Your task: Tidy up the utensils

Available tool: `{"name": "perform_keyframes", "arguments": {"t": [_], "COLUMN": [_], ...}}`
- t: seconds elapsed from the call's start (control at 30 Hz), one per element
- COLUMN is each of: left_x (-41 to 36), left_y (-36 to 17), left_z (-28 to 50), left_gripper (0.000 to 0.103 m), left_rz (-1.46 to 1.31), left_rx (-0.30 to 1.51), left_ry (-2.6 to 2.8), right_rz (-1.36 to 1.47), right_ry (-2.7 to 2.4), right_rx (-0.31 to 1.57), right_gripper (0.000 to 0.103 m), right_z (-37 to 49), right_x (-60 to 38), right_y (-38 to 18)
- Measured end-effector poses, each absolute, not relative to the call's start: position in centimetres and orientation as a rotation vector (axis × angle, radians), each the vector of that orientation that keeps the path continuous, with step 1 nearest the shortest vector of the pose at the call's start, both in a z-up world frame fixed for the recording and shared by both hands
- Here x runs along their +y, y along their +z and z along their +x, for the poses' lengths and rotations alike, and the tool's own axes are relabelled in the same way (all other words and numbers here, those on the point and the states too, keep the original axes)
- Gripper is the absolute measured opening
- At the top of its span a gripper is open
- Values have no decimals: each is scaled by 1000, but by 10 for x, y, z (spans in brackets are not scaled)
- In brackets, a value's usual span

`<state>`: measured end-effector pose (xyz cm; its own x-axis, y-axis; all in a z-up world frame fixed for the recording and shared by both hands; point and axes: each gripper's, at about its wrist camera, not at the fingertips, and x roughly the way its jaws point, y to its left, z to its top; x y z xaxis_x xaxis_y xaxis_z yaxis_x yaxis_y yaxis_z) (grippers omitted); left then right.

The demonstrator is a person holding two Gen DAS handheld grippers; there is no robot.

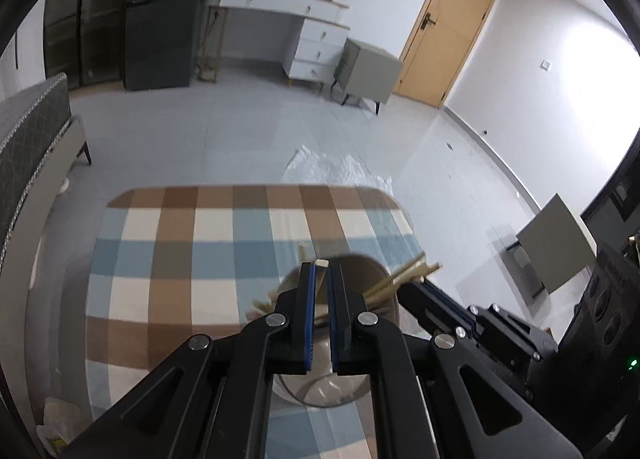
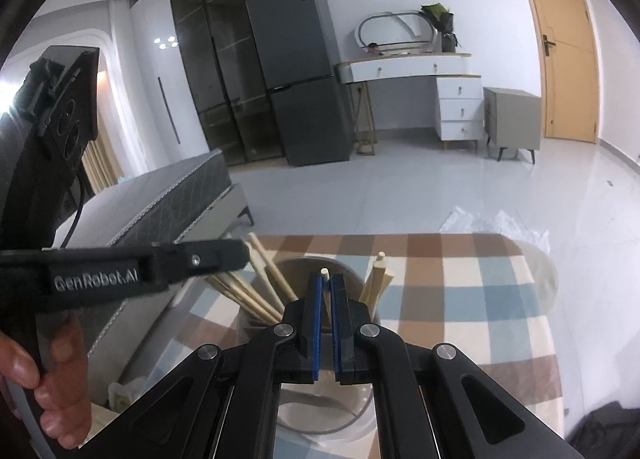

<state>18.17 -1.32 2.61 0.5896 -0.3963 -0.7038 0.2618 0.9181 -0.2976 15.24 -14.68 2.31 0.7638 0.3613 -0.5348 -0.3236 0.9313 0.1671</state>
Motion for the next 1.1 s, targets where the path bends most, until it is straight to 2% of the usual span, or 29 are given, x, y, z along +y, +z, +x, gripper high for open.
{"name": "perform_keyframes", "arguments": {"t": [0.23,0.37,0.4,0.57,0.9,0.97,1.1], "left_x": [-10,-7,-7,-1,13,15,18], "left_y": [19,22,25,34,60,65,77], "left_z": [180,173,170,157,126,119,102], "left_gripper": [2,4,5,33,50,57,58], "left_rz": [-187,-185,-181,-190,-202,-205,-177], "left_rx": [947,955,948,911,825,801,739], "left_ry": [-369,-364,-359,-338,-279,-270,-240], "right_rz": [93,115,119,128,145,154,168], "right_ry": [364,359,358,338,318,319,346], "right_rx": [649,637,637,633,549,522,465], "right_gripper": [9,29,29,35,59,76,80], "right_z": [148,136,133,117,86,78,60], "right_x": [-150,-157,-159,-168,-176,-176,-176], "right_y": [14,18,19,26,58,64,79]}}
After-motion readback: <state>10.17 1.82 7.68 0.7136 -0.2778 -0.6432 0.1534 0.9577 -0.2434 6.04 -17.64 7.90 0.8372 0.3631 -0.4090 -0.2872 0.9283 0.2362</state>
